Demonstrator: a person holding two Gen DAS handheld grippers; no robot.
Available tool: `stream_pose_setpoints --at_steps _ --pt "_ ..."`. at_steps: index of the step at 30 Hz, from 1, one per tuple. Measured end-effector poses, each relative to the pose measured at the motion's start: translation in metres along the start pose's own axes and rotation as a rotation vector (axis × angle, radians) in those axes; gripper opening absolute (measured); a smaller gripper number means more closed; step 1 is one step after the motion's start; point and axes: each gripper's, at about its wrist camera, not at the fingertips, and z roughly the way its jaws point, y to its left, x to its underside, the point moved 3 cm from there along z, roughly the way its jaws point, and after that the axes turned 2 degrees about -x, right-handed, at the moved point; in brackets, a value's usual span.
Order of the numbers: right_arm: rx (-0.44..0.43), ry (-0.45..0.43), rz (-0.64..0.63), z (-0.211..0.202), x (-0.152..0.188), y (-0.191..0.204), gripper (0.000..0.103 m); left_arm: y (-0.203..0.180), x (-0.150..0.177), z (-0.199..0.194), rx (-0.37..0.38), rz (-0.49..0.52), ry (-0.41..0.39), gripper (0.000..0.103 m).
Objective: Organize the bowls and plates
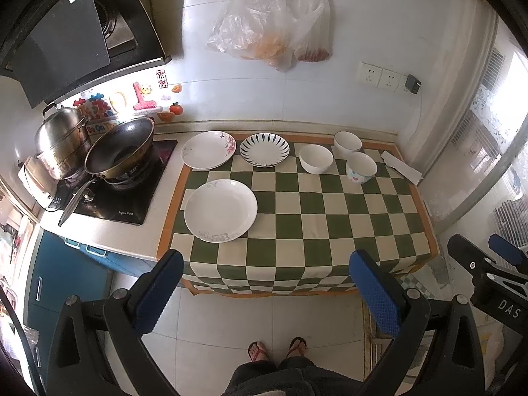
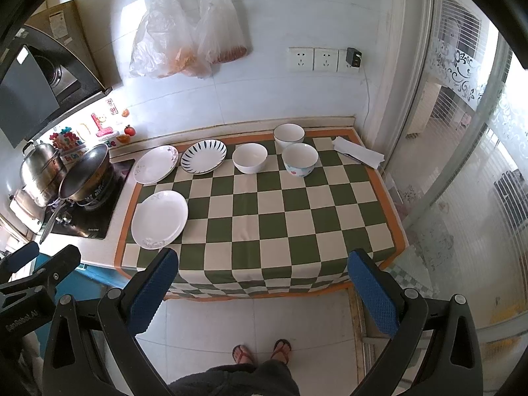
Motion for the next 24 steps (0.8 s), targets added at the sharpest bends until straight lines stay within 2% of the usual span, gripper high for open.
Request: stream_pose_setpoints --at_steps 24 --pt "-0.003 0.006 -0.008 0.0089 0.0011 0.0077 0.103 0.0006 0.0028 0.0038 -0.001 -0.002 0.008 0.103"
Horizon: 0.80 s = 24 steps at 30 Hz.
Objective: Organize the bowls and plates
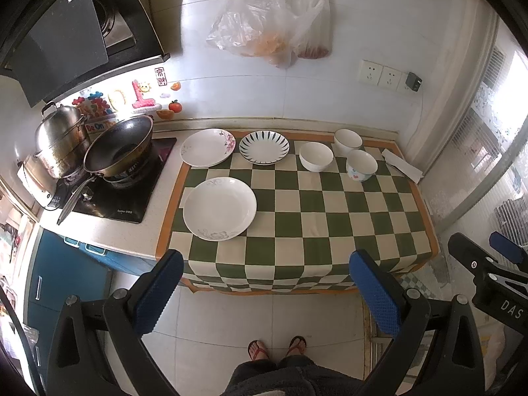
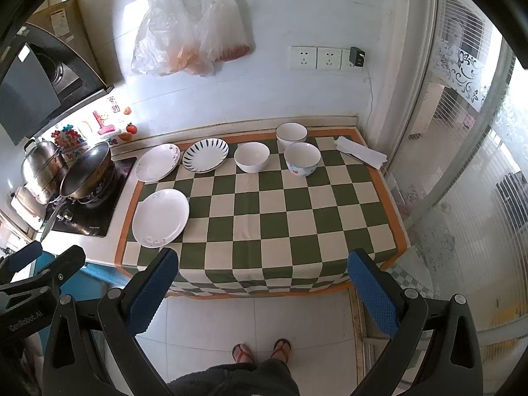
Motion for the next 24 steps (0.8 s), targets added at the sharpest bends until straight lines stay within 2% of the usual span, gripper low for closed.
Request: stream_pose_setpoints --at_steps 24 --pt "-0.004 0.001 -0.004 0.0027 -0.0028 0.0052 0.103 0.0077 -0.0052 -0.0012 -0.005 -0.008 -0.014 0.103"
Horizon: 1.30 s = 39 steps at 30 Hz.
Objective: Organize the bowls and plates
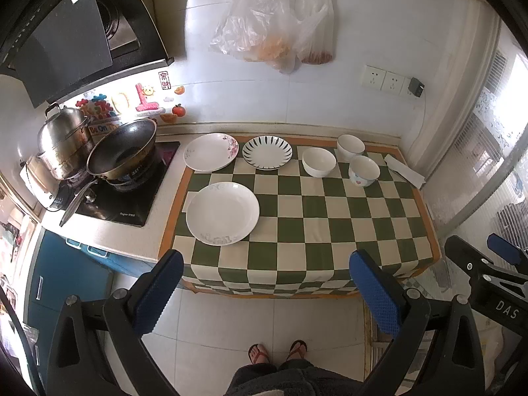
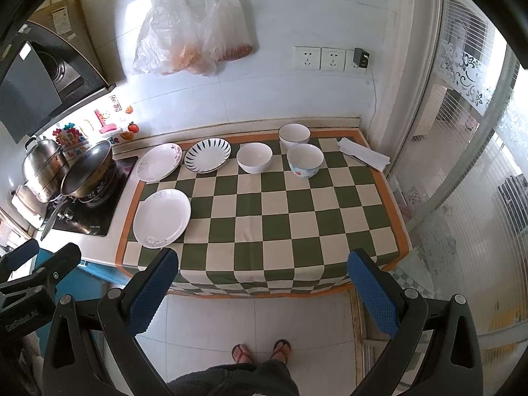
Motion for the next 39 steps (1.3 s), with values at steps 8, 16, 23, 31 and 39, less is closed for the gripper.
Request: stream_pose_setpoints --at_steps 8,16,23,31,39 --pt "-0.005 -0.001 0.002 0.0 -0.002 0.0 0.103 0.001 -0.002 0.0 -0.002 0.0 0.0 0.103" --pt "-0.056 -0.003 0.008 0.016 -0.012 -0.003 0.103 0.001 -0.011 0.016 -0.077 -0.03 -0.054 0.103" --pt "-0.126 0.034 -0.043 0.092 -0.017 0.007 0.103 0.032 -0.014 0.079 -0.214 -0.122 -0.033 0.103" --pt "-0.195 0.128 -0.138 0.222 -0.011 0.076 0.103 0.094 -0.019 0.189 -0.231 -0.174 0.124 0.103" --pt "-0.25 0.331 -0.058 0.388 -0.015 0.133 0.103 0.163 -0.02 0.324 -0.172 -0.137 0.338 0.103"
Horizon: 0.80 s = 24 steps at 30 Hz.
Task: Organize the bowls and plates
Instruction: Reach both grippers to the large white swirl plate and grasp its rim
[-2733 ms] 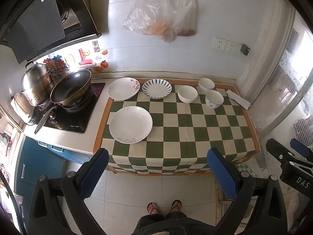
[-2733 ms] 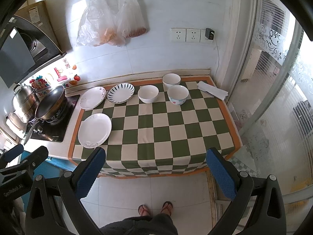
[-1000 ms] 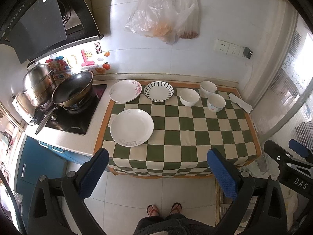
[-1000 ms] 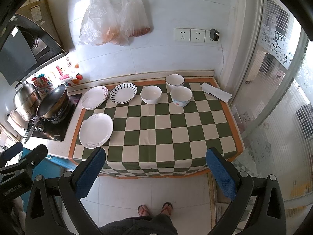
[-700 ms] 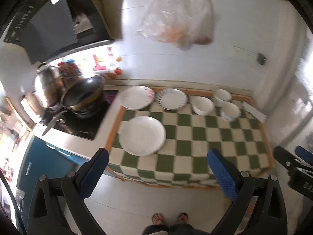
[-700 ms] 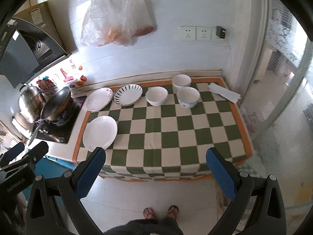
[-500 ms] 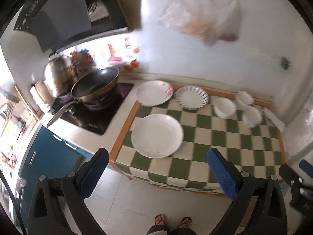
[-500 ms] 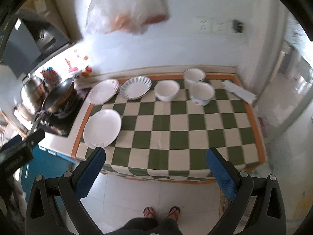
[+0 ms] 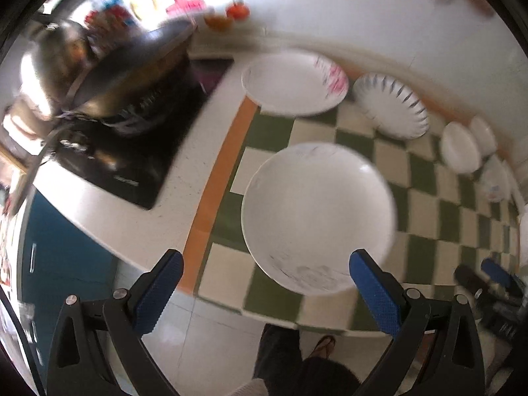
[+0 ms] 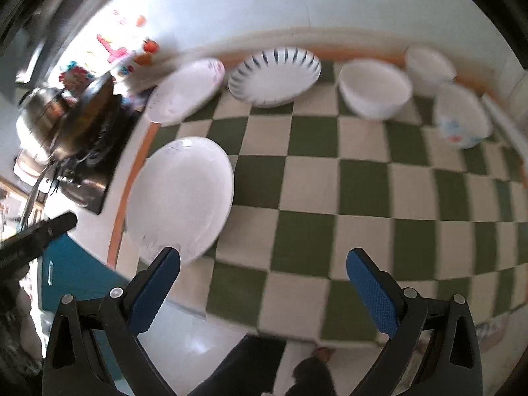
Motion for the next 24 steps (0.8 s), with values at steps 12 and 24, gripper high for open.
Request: stream_pose_setpoints --at_steps 12,24 --pt "-0.062 0.208 0.11 0.143 -0.051 0.02 0.077 0.018 -0.052 0.125 0.11 0.147 0.197 0.073" --pt "-0.157 0.274 0.182 0.184 -0.06 0.034 0.015 0.013 -0.052 0.134 0.266 0.128 0.26 0.031"
